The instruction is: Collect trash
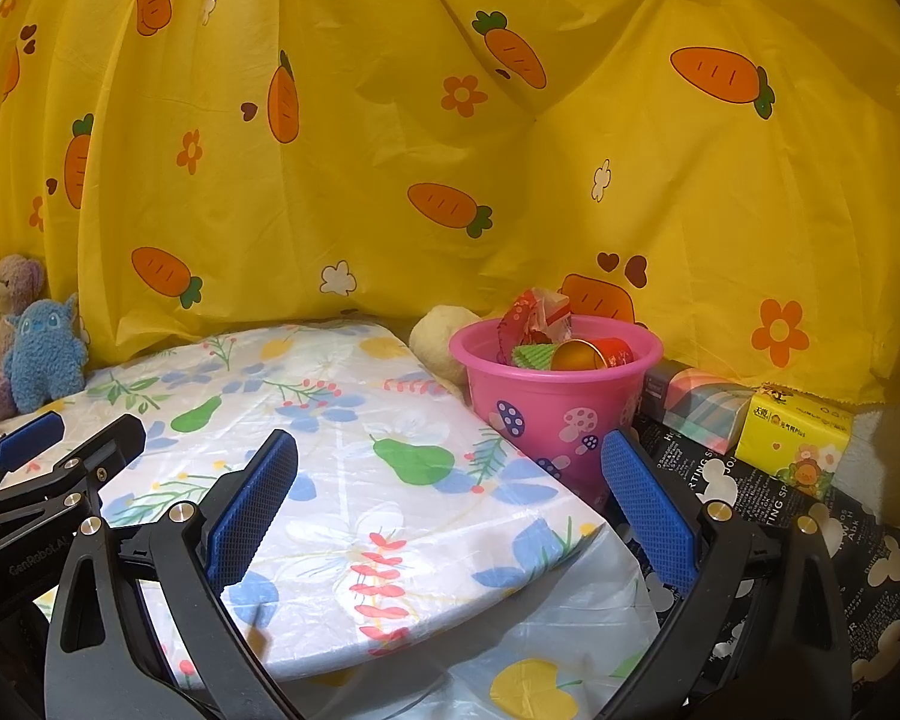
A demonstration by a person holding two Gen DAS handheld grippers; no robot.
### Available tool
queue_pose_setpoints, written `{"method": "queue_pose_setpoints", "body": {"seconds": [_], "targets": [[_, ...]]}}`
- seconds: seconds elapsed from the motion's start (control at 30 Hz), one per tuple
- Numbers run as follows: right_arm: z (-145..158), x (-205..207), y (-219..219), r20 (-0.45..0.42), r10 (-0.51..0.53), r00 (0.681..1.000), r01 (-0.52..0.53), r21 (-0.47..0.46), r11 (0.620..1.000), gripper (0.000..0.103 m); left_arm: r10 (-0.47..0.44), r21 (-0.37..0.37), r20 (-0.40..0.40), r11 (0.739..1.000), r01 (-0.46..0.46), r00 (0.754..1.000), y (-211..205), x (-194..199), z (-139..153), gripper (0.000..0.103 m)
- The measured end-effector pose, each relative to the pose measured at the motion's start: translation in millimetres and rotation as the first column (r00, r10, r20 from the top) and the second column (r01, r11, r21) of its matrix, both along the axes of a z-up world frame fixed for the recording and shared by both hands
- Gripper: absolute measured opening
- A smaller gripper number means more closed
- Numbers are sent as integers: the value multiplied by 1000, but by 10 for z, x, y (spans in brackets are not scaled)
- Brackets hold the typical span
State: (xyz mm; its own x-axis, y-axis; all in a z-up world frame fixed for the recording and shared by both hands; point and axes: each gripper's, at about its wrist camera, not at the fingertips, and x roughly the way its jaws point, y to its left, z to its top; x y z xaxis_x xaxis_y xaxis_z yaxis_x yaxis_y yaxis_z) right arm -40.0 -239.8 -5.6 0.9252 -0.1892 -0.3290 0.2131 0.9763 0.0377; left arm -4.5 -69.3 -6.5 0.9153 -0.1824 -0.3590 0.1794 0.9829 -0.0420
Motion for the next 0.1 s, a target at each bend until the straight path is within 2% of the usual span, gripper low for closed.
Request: {"method": "queue_pose_setpoints", "body": {"seconds": [0.1], "targets": [[0,-1,3,-1,-1,1000,1,0,1000,98,22,22,5,1000,-22,1000,3,-5,6,92]]}}
